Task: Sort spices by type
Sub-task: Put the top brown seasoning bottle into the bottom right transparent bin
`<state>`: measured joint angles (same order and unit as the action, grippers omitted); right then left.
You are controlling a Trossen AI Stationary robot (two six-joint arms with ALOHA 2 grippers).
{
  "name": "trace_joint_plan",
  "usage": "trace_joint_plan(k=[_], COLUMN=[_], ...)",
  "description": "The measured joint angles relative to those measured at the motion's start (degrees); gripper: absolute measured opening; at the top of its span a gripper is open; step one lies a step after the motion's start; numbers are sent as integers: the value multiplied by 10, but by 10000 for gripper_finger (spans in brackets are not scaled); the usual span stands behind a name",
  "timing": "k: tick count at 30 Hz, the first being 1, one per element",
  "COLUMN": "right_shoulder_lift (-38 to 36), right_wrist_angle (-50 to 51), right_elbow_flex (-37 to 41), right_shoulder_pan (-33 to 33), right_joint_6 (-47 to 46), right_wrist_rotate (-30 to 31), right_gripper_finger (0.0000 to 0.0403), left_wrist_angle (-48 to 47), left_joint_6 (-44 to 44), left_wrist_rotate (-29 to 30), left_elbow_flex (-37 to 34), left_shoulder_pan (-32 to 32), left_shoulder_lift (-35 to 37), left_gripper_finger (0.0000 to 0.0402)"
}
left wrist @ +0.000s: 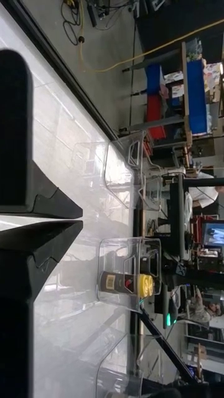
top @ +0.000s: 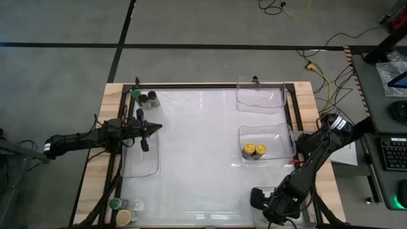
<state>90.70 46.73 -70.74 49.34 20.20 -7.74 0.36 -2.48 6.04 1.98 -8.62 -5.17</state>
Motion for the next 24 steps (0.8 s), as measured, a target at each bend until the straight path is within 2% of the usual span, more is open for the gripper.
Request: trace_joint_plan(k=[3, 13, 24], right_shoulder_lift=[0, 0, 0], right_wrist_angle=[1, -2, -17], right_elbow_flex=[0, 0, 0], right_shoulder_pan=[0, 0, 0], right_joint_6=[9, 15, 30], right_wrist_rotate=[19, 19, 18], right_gripper_finger=[283, 245, 238], left_wrist_angle=[0, 0, 0], left_joint_6=[0, 0, 0], left_wrist_rotate=[0, 0, 0], left_elbow_flex=[0, 0, 0], left_shoulder_pan=[0, 0, 0], left_shoulder_lift=[0, 0, 0], left_gripper_finger=[1, 1, 1])
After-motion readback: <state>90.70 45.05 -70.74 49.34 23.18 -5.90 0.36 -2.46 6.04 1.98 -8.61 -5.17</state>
